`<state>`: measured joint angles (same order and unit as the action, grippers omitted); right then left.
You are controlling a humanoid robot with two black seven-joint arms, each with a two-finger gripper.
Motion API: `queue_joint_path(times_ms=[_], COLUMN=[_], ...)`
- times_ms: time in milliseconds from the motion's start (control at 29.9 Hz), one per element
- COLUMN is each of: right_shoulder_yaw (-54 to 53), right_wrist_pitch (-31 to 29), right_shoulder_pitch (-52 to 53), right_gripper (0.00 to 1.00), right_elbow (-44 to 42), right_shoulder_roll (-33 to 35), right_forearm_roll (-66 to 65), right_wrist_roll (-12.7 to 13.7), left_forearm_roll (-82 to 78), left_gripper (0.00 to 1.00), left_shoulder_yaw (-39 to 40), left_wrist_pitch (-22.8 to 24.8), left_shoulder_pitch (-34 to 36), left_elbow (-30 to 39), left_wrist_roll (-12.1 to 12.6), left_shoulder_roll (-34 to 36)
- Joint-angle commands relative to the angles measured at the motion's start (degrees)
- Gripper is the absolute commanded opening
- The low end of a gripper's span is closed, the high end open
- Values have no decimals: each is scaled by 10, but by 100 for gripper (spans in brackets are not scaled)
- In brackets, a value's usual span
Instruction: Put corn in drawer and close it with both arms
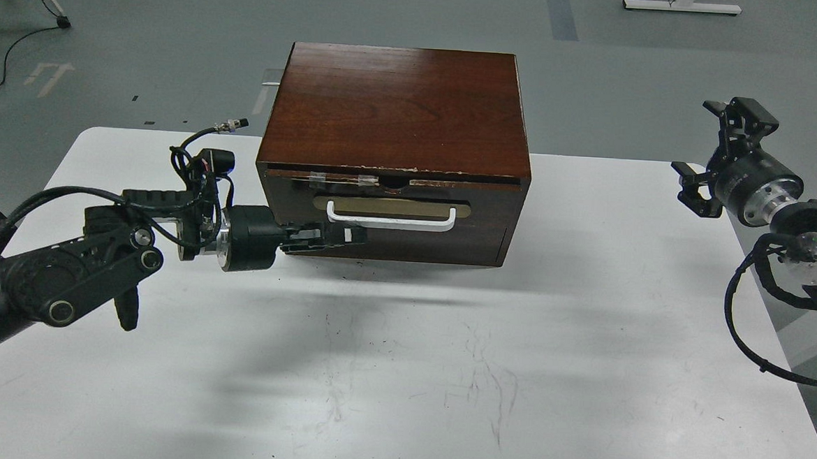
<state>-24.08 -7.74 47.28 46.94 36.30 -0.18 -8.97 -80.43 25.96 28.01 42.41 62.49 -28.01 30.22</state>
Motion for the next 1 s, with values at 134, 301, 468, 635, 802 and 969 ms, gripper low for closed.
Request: queue_joint_path(times_ms=[134,301,468,635,802,969], right_shoulder_yaw=[0,0,1,1,1,0], right_wrist_pitch=[0,0,0,-2,-2,-2], right_shoulder_pitch=[0,-1,-2,-3,0,4], right_gripper=[100,100,100,100,100,100], right_elbow=[0,0,0,-1,-1,-1], right_shoulder_roll=[-1,-1,-1,-1,-1,-1], right_forearm_roll=[0,0,0,0,-3,-3], right_wrist_roll=[0,0,0,0,0,0], left_forearm_roll=[0,0,0,22,98,220], left_gripper=[0,0,0,81,98,98], left_shoulder_yaw=[0,1,0,-4,-13,38], left_wrist_pitch=[0,0,0,0,0,0], left_shoulder_pitch=[7,7,11,1,-61,-62], left_elbow=[-30,-32,-32,-5,90,192], left_wrist_roll=[0,0,0,0,0,0], left_shoulder_roll=[-15,-15,-14,-7,40,101])
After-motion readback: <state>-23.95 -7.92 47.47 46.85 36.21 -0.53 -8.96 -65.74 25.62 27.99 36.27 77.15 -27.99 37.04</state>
